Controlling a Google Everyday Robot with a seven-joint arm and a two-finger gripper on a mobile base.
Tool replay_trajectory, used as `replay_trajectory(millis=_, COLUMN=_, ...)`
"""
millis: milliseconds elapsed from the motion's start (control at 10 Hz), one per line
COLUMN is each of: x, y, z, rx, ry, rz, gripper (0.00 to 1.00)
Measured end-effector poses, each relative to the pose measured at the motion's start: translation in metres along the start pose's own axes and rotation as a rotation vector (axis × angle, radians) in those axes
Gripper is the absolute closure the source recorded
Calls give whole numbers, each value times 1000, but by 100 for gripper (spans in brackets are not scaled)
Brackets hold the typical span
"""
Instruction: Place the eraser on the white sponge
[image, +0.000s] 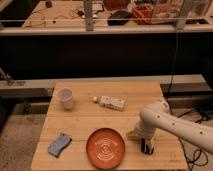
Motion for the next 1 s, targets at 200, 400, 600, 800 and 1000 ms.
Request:
replay_trajectory(millis=200, x=0, y=0, z=0, rx=0, ry=-1, rz=-1, gripper=20)
replay_trajectory(millis=400, x=0, y=0, z=1, rx=-1, ry=-1, rz=-2, gripper=20)
replay_trajectory(millis=600, x=1, y=0, z=2, rx=0, ry=0, rz=-2, gripper=20)
replay_trajectory(millis=800, x=1, y=1, z=2, rx=-1, ry=1, rz=-2, gripper=20)
replay_trajectory(millis=1000, x=1, y=1, z=3, rx=0, ry=1, rz=-2, gripper=20)
